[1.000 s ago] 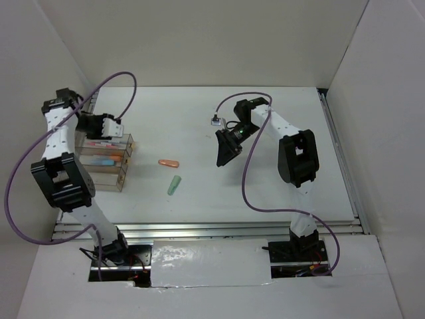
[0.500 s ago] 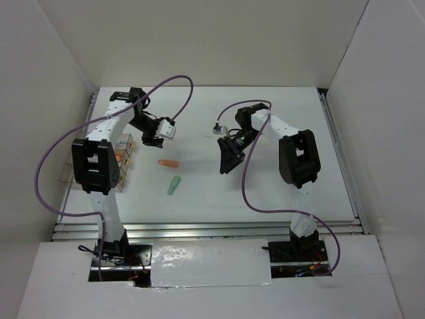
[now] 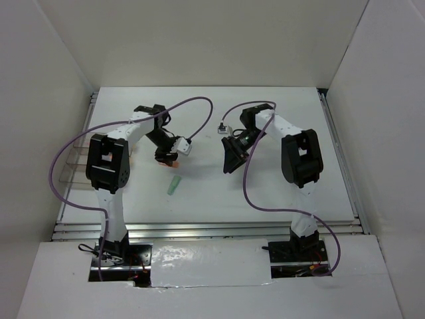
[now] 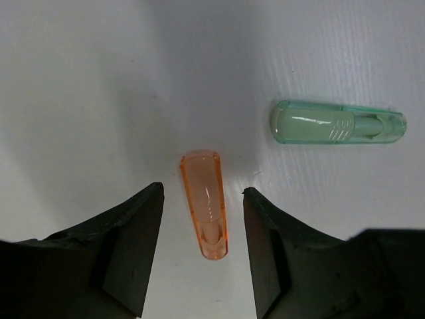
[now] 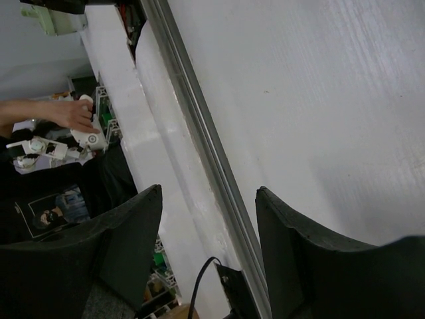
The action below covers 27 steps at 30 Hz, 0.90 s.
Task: Sort the stationery into containers
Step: Pick up the stationery from the center of the board.
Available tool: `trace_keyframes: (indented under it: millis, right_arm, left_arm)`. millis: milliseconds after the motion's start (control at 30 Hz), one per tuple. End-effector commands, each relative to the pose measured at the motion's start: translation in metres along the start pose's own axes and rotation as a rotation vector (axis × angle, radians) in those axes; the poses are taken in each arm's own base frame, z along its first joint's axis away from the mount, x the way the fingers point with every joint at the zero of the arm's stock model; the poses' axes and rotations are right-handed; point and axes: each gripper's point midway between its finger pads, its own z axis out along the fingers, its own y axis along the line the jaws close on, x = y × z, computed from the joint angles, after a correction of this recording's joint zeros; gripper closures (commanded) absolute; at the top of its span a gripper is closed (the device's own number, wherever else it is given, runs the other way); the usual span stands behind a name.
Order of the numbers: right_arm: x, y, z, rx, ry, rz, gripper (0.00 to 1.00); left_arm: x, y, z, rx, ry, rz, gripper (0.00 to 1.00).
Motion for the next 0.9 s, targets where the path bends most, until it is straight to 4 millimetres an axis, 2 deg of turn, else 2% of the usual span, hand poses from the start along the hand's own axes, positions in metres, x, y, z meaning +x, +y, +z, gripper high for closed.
trace_keyframes:
  millis: [0,267,433,600,633,700,733,800,833,867]
  right_arm:
    - [0.000,0.013,-0.010,0.007,-0.027,-0.052,0.35]
    - [0.004,0.010,-0.011,0.007,-0.028,-0.042,0.35]
    - [0.003,0.012,-0.012,0.007,-0.031,-0.046,0.35]
    - [0.002,0.012,-0.013,0.012,-0.030,-0.047,0.35]
    - [0.003,0.012,-0.013,0.013,-0.028,-0.043,0.35]
    - [0.002,0.012,-0.014,0.017,-0.030,-0.046,0.36]
    - [0.003,0.013,-0.014,0.018,-0.029,-0.047,0.36]
    - [0.004,0.015,-0.015,0.021,-0.031,-0.052,0.36]
    - [0.005,0.014,-0.014,0.022,-0.029,-0.051,0.36]
    - [0.006,0.014,-0.015,0.024,-0.033,-0.050,0.36]
  left_arm:
    - [0.009,-0.002,0.014,0.011,0.026,-0.041,0.37]
    - [0.030,0.007,0.029,-0.033,0.082,-0.073,0.39]
    - [0.042,0.005,0.036,-0.052,0.119,-0.093,0.44]
    - [0.049,-0.004,0.039,-0.028,0.134,-0.107,0.54]
    - [0.048,-0.005,0.037,-0.026,0.132,-0.110,0.62]
    - [0.042,-0.008,0.030,-0.019,0.109,-0.122,0.72]
    - [0.039,-0.006,0.018,-0.040,0.092,-0.129,0.79]
    - [0.027,0.002,-0.010,-0.094,0.019,-0.141,0.83]
    - [0.017,-0.004,-0.031,-0.111,-0.005,-0.146,0.84]
    - [0.011,0.001,-0.052,-0.150,-0.020,-0.113,0.85]
